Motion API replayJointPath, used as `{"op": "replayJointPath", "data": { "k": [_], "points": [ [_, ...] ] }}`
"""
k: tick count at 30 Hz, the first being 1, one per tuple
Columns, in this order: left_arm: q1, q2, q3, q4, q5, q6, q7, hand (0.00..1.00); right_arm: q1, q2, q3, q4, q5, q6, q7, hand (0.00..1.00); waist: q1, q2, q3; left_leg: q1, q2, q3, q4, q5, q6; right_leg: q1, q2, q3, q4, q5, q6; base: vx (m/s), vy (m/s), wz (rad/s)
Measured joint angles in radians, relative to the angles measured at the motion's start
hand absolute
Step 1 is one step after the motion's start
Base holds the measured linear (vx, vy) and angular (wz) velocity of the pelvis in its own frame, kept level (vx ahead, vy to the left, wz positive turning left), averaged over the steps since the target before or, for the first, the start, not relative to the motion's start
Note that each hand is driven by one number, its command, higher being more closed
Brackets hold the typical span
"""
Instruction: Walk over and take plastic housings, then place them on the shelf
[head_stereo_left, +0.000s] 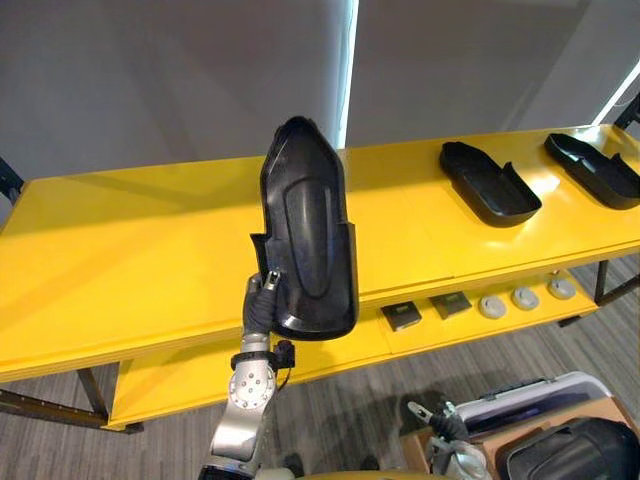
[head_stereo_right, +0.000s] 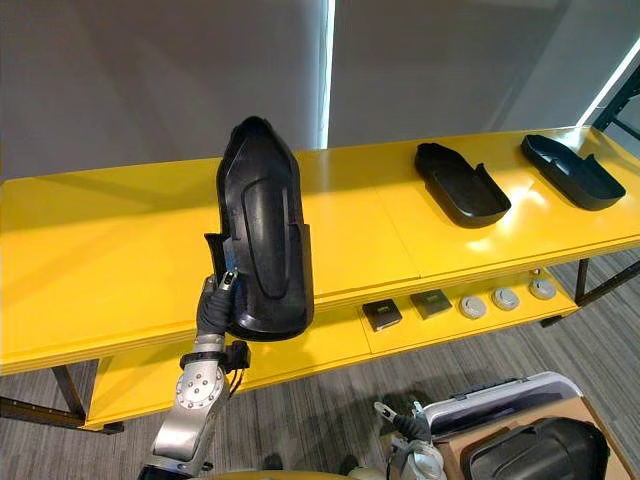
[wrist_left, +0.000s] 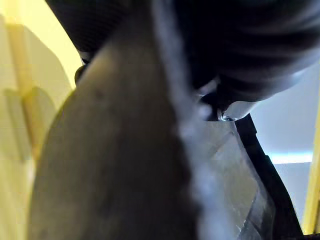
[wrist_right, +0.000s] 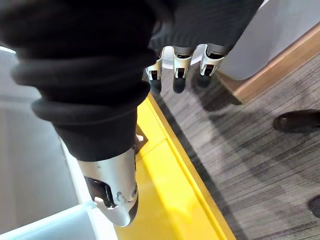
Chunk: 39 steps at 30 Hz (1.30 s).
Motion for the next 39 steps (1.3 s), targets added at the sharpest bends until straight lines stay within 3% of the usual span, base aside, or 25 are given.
{"op": "replayJointPath", "data": {
  "k": [3, 15, 25, 26, 29, 39],
  "points": [
    [-0.082, 0.002, 0.052, 0.070, -0.002, 0.025, 0.032, 1.00, -0.002, -0.015, 0.007, -0.001, -0.009, 0.001, 0.000, 0.00, -0.025, 0.015, -0.009, 0.001, -0.004, -0.002, -0.056, 0.033, -0.018, -0.017, 0.001, 0.002, -0.026, 0.016, 0.010, -0.20, 0.018, -0.02],
    [-0.331, 0.038, 0.100, 0.258, 0.010, 0.091, 0.106, 1.00, 0.022, -0.037, 0.034, -0.002, -0.018, 0.005, 0.002, 0.00, -0.077, 0.010, -0.010, -0.024, -0.005, 0.008, -0.063, 0.034, -0.019, -0.018, 0.009, 0.010, -0.090, 0.030, 0.008, -0.05, 0.019, -0.05],
    [-0.524, 0.080, 0.174, 0.461, 0.007, 0.133, 0.131, 1.00, 0.001, -0.036, 0.038, -0.003, -0.030, 0.006, 0.021, 0.00, -0.086, 0.000, -0.012, -0.039, -0.002, 0.032, -0.055, 0.044, -0.013, -0.049, 0.017, 0.041, -0.086, 0.079, -0.002, 0.09, 0.001, -0.10],
    [-0.544, 0.085, 0.175, 0.486, 0.007, 0.140, 0.133, 0.00, -0.005, -0.036, 0.038, -0.003, -0.033, 0.006, 0.021, 0.00, -0.089, 0.000, -0.011, -0.038, -0.002, 0.031, -0.055, 0.044, -0.013, -0.049, 0.017, 0.040, -0.086, 0.079, -0.002, 0.10, -0.006, -0.05],
    [-0.599, 0.093, 0.191, 0.539, -0.003, 0.152, 0.133, 0.00, -0.038, -0.034, 0.038, -0.004, -0.038, 0.004, 0.021, 0.00, -0.104, -0.002, -0.008, -0.038, -0.003, 0.026, -0.055, 0.044, -0.013, -0.050, 0.017, 0.040, -0.086, 0.080, -0.002, 0.04, 0.001, -0.03],
    [-0.685, 0.104, 0.228, 0.622, -0.124, 0.152, 0.148, 0.00, -0.044, -0.034, 0.038, -0.005, -0.038, 0.005, 0.020, 0.00, -0.106, -0.018, 0.043, -0.039, -0.002, 0.026, -0.063, 0.039, -0.020, -0.054, 0.015, 0.048, -0.090, 0.077, 0.000, -0.06, 0.019, -0.01]
  ]
}}
